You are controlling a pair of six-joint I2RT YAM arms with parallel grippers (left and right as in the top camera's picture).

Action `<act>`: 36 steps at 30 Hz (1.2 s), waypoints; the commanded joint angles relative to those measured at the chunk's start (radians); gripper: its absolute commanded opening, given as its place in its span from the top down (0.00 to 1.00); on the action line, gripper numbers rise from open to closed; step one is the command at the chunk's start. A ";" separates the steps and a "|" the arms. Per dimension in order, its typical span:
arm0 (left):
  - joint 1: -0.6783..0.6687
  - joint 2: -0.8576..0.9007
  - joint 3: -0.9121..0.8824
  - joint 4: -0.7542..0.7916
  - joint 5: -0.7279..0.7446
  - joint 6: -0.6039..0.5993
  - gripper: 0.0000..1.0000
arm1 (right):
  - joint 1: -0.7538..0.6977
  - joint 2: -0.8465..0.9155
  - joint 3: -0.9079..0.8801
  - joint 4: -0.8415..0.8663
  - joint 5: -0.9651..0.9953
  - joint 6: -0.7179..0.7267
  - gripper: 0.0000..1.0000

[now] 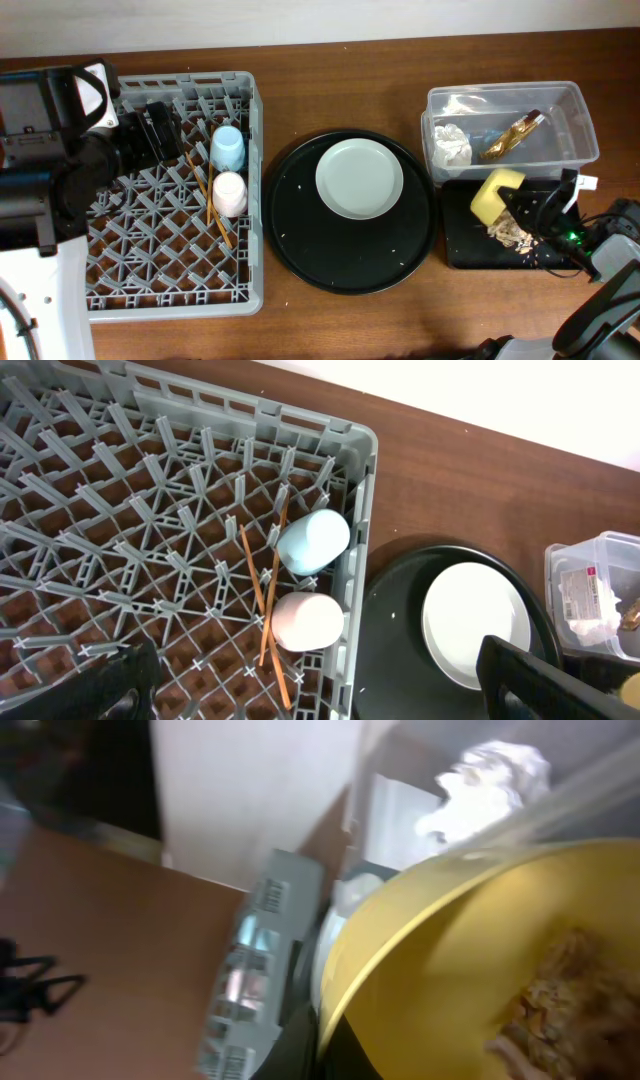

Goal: Sort waste into correct bins and load items into the dishwasher rack
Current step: 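Tip the yellow bowl over the black tray to dump the scraps, then set the empty yellow bowl back on the black round tray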

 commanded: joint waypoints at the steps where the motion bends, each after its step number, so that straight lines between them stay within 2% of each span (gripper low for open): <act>1: 0.002 0.000 0.010 0.001 0.010 0.002 0.01 | -0.030 0.007 -0.004 0.009 -0.108 0.099 0.96; 3: 0.002 0.000 0.010 0.001 0.010 0.002 0.01 | -0.032 0.006 -0.004 0.005 -0.108 0.214 0.96; 7: 0.002 0.000 0.010 0.001 0.010 0.002 0.01 | -0.032 0.003 0.000 -0.001 -0.108 0.226 0.96; 10: 0.002 0.000 0.010 0.001 0.010 0.002 0.01 | -0.032 0.003 0.010 0.004 -0.108 0.298 0.96; 12: 0.002 0.000 0.010 0.001 0.010 0.002 0.01 | -0.032 -0.003 0.029 0.000 -0.108 0.401 0.96; 13: 0.002 0.000 0.010 0.001 0.010 0.002 0.01 | -0.031 -0.015 0.037 0.038 -0.108 0.406 0.96; 18: 0.002 0.000 0.010 0.001 0.010 0.002 0.01 | -0.031 -0.041 0.039 -0.007 -0.108 0.472 0.96; 19: 0.002 0.000 0.010 0.001 0.010 0.002 0.01 | -0.031 -0.041 0.039 0.051 -0.108 0.474 0.96; 21: 0.002 0.000 0.010 0.001 0.010 0.002 0.01 | -0.031 -0.042 0.039 0.024 -0.108 0.603 0.96; 23: 0.002 0.000 0.010 0.001 0.010 0.002 0.01 | -0.031 -0.042 0.040 0.092 -0.108 0.610 0.96; 26: 0.002 0.000 0.010 0.001 0.010 0.002 0.01 | -0.031 -0.106 0.063 0.080 -0.104 0.682 0.96; 29: 0.002 0.000 0.010 0.001 0.010 0.002 0.01 | -0.026 -0.237 0.188 0.080 -0.030 0.819 0.96; 31: 0.002 0.000 0.010 0.001 0.010 0.002 0.01 | 0.022 -0.343 0.269 0.079 0.053 0.880 0.96; 33: 0.002 0.000 0.010 0.001 0.010 0.002 0.01 | 0.145 -0.435 0.332 0.043 0.220 0.903 0.96; 36: 0.002 0.000 0.010 0.001 0.010 0.002 0.01 | 0.448 -0.502 0.407 -0.091 0.544 0.821 0.96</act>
